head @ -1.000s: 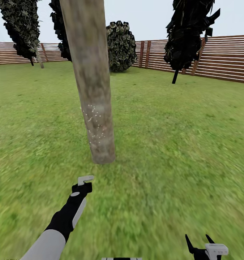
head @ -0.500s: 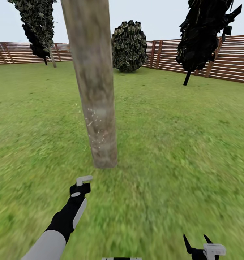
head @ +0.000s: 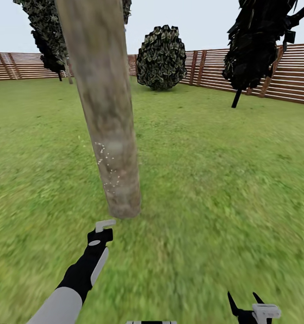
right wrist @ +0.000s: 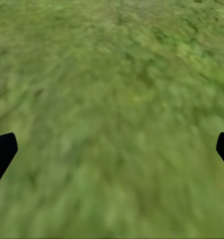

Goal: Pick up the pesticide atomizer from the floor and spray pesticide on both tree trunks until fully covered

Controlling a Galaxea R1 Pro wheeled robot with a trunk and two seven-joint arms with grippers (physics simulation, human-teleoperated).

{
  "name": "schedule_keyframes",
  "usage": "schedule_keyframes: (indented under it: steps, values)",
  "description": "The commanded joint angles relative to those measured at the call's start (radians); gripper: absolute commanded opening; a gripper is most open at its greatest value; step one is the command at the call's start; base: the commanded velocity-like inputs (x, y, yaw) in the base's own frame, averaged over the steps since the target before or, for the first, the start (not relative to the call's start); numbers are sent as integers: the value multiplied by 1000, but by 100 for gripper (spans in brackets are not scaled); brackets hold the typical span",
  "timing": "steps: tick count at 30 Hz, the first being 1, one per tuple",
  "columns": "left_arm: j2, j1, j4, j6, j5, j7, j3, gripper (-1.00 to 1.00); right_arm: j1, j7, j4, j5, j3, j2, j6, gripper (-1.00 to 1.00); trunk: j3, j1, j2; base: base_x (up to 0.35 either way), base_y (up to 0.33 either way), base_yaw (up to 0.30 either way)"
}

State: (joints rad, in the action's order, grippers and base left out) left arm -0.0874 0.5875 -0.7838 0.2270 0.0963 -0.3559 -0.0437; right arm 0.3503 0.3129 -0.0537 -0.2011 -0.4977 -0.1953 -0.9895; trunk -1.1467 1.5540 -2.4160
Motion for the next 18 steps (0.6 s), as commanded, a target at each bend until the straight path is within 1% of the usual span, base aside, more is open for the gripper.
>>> schedule_keyframes:
  steps: [1, 5, 11, 18]
  values:
    - [0, 0, 0, 0, -1, 0, 0, -100, 0, 0, 0, 1, -1, 1, 0, 100, 0, 0, 0, 170, -230, 255]
    - [0, 0, 0, 0, -1, 0, 0, -100, 0, 0, 0, 1, -1, 2, 0, 100, 0, 0, 0, 116, -253, 271]
    - [2, 0, 0, 0, -2, 0, 1, -100, 0, 0, 0, 1, -1, 2, 0, 100, 0, 0, 0, 8, -272, 268]
    - [2, 0, 1, 0, -3, 0, 1, -100, 0, 0, 0, 1, -1, 2, 0, 100, 0, 0, 0, 31, -274, 36]
